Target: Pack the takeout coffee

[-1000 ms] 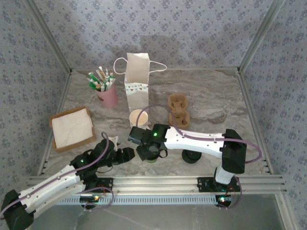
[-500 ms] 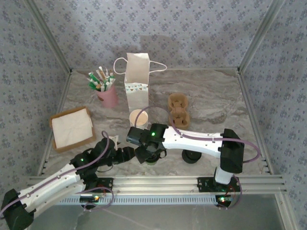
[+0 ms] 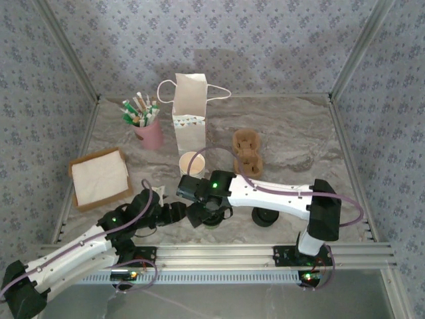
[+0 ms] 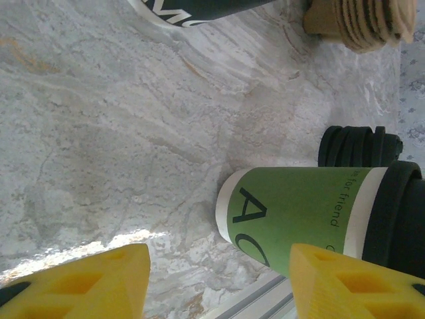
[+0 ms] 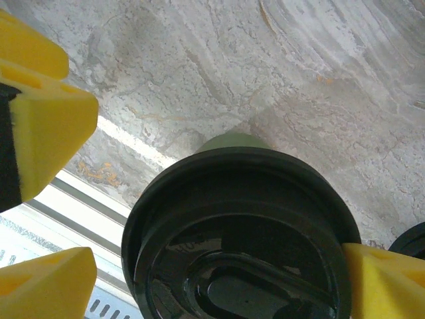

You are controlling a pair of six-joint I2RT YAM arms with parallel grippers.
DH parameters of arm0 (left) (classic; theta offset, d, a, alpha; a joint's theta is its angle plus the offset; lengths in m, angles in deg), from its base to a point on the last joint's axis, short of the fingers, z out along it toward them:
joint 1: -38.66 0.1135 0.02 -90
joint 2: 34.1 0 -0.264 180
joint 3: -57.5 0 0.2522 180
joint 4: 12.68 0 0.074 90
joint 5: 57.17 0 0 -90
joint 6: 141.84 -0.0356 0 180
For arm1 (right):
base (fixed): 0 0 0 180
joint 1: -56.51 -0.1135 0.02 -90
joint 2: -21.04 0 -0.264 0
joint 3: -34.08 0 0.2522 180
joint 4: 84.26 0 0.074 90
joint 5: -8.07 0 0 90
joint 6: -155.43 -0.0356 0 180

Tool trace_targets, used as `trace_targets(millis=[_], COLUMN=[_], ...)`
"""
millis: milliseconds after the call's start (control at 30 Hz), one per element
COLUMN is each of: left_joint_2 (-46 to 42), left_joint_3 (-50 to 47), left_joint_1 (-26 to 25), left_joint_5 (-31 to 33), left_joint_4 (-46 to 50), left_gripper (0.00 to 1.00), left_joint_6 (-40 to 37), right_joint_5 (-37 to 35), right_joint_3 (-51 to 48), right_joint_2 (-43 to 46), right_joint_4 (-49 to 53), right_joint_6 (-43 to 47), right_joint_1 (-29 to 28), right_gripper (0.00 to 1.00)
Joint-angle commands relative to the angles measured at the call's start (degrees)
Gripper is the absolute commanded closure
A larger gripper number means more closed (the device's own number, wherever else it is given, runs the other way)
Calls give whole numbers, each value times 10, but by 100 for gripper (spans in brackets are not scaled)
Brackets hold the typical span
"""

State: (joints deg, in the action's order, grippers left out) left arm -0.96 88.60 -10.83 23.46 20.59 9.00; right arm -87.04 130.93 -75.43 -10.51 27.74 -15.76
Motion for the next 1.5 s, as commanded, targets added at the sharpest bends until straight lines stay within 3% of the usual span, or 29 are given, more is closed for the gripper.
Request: trace_targets(millis=[0, 500, 867, 1467], left_joint_2=[3, 26, 23, 14], left_joint_3=[23, 43, 31, -29], left_joint_1=[4, 5, 16, 145], left_joint_5=[-7, -25, -70, -257], left_joint_4=[-3, -28, -91, -193], left_gripper=[43, 42, 34, 33], left_joint_6=[-12, -16, -3, 39], right_joint_5=[7, 42, 45, 70], right_joint_3=[7, -20, -21, -58], right_joint_2=[21, 11, 8, 26], right_joint_4=[5, -28, -36, -60], right_joint_6=[11, 11, 34, 118], right_joint_1=[4, 27, 26, 44], right_gripper=[3, 4, 0, 0])
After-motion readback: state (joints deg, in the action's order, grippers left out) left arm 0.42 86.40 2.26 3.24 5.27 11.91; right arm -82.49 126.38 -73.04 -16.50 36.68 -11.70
